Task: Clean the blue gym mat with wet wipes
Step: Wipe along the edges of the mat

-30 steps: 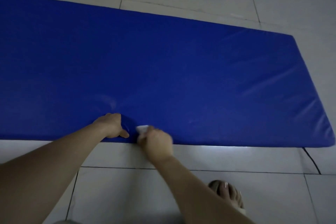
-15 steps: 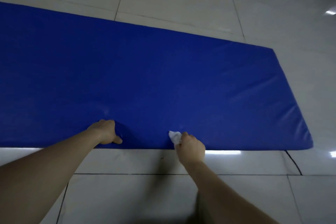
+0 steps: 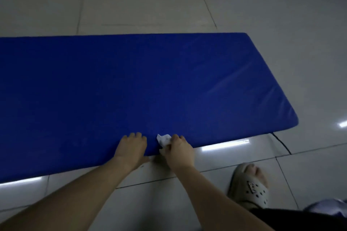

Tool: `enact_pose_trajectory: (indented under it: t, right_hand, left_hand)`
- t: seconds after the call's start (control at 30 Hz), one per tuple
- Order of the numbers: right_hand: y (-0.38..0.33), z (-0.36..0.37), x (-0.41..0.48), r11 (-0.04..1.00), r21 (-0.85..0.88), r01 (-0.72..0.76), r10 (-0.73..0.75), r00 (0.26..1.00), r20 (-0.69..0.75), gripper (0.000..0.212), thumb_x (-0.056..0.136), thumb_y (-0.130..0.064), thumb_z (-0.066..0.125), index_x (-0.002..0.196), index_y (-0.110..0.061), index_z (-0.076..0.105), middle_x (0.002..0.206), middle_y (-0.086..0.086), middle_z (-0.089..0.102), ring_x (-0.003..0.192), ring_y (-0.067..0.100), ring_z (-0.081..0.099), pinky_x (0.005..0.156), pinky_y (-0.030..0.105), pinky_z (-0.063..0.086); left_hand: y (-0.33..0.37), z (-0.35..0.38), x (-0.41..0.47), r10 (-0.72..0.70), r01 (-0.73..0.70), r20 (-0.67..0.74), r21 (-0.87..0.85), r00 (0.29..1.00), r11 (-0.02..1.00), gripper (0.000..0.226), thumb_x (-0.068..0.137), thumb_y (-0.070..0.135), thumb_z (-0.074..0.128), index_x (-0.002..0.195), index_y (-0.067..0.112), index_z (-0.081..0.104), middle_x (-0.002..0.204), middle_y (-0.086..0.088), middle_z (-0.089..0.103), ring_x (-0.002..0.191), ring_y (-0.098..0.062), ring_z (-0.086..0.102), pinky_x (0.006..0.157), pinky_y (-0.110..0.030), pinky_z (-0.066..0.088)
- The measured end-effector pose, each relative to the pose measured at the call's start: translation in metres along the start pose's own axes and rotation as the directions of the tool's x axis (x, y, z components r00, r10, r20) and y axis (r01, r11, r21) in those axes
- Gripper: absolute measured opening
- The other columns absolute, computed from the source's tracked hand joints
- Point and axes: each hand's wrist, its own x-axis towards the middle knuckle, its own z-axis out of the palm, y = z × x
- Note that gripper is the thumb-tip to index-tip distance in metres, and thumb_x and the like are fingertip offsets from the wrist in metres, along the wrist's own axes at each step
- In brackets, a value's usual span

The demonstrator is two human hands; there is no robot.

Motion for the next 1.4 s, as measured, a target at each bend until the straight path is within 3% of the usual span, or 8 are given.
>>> enact_pose_trajectory:
  t: [0.1,0.23,0.53,0.8,1.0,1.13,1.27,1.4]
  right_hand:
    - [0.001,0.011,0.008,0.999,0.015,0.052,-0.052,0.999,-0.01,0.03,0.095,-0.039,0.06,0.109,-0.014,0.054,0.108,0.005,0.059,0.088,0.022,0.062,0.071,0.033,0.05]
    - [-0.011,0.015,0.002,0.992,0.058,0.113,-0.116,0.993,0.036,0.034,0.094,-0.037,0.062,0.116,-0.011,0.054,0.112,0.008,0.059,0.093,0.025,0.061,0.075,0.034,0.047]
    - [-0.087,0.047,-0.061,0.796,-0.044,0.604,-0.585,0.785,0.205,0.032,0.098,-0.013,0.051,0.129,-0.007,0.049,0.12,0.016,0.054,0.094,0.034,0.061,0.074,0.042,0.048]
    - [-0.097,0.072,-0.058,0.576,-0.102,0.811,-0.73,0.567,0.382,0.048,0.094,-0.009,0.057,0.14,-0.011,0.042,0.121,0.017,0.049,0.098,0.032,0.057,0.081,0.046,0.053]
    - [-0.086,0.063,-0.034,0.75,-0.176,0.637,-0.579,0.762,0.29,0.033,0.094,-0.014,0.059,0.126,-0.011,0.053,0.119,0.013,0.055,0.097,0.031,0.061,0.076,0.042,0.052]
    - [-0.067,0.053,-0.018,0.863,-0.158,0.48,-0.464,0.877,0.128,0.019,0.098,-0.021,0.055,0.113,-0.01,0.056,0.111,0.011,0.06,0.09,0.028,0.063,0.066,0.036,0.046]
    - [-0.037,0.035,-0.002,0.935,-0.109,0.338,-0.342,0.939,-0.02,0.027,0.102,-0.035,0.045,0.102,-0.011,0.058,0.1,0.007,0.062,0.084,0.025,0.063,0.062,0.031,0.039]
    - [0.003,0.009,0.02,0.965,-0.136,0.224,-0.237,0.967,-0.09,0.022,0.099,-0.034,0.046,0.091,-0.015,0.053,0.089,0.003,0.057,0.072,0.019,0.052,0.06,0.029,0.034]
  left_hand:
    - [-0.004,0.009,0.012,0.09,-0.088,-0.014,0.078,0.996,0.993,0.039,0.098,0.054,0.053,0.114,0.02,0.06,0.111,0.001,0.06,0.102,-0.018,0.057,0.087,-0.031,0.04]
    - [-0.014,0.018,-0.004,0.228,-0.226,0.014,0.194,0.974,0.954,0.019,0.099,0.016,0.048,0.111,0.023,0.062,0.11,0.003,0.062,0.102,-0.018,0.057,0.09,-0.03,0.037]
    - [-0.107,0.041,-0.107,-0.031,0.031,-0.005,0.064,1.0,0.997,0.019,0.097,0.014,0.045,0.1,0.027,0.059,0.101,0.007,0.061,0.091,-0.013,0.056,0.079,-0.026,0.039]
    - [-0.121,0.082,-0.135,-0.158,0.158,0.011,-0.063,0.987,0.985,0.01,0.086,0.01,0.066,0.082,0.019,0.066,0.08,0.002,0.064,0.074,-0.018,0.06,0.067,-0.032,0.048]
    - [-0.104,0.074,-0.096,-0.155,0.144,-0.059,-0.161,0.986,0.976,0.018,0.099,0.041,0.054,0.094,0.024,0.056,0.091,0.007,0.055,0.082,-0.013,0.054,0.065,-0.031,0.044]
    - [-0.093,0.062,-0.069,-0.129,0.154,0.097,-0.337,0.987,0.929,0.044,0.087,0.067,0.06,0.099,0.031,0.039,0.097,0.009,0.041,0.081,-0.009,0.045,0.059,-0.026,0.034]
    - [-0.091,0.064,-0.054,-0.114,0.155,0.17,-0.252,0.979,0.955,0.047,0.099,0.058,0.05,0.129,0.022,0.046,0.117,0.002,0.049,0.098,-0.013,0.053,0.082,-0.029,0.051]
    - [-0.094,0.065,-0.056,-0.023,0.034,0.122,-0.095,0.992,0.995,0.035,0.108,0.045,0.037,0.133,0.022,0.047,0.116,0.003,0.054,0.093,-0.011,0.053,0.075,-0.025,0.044]
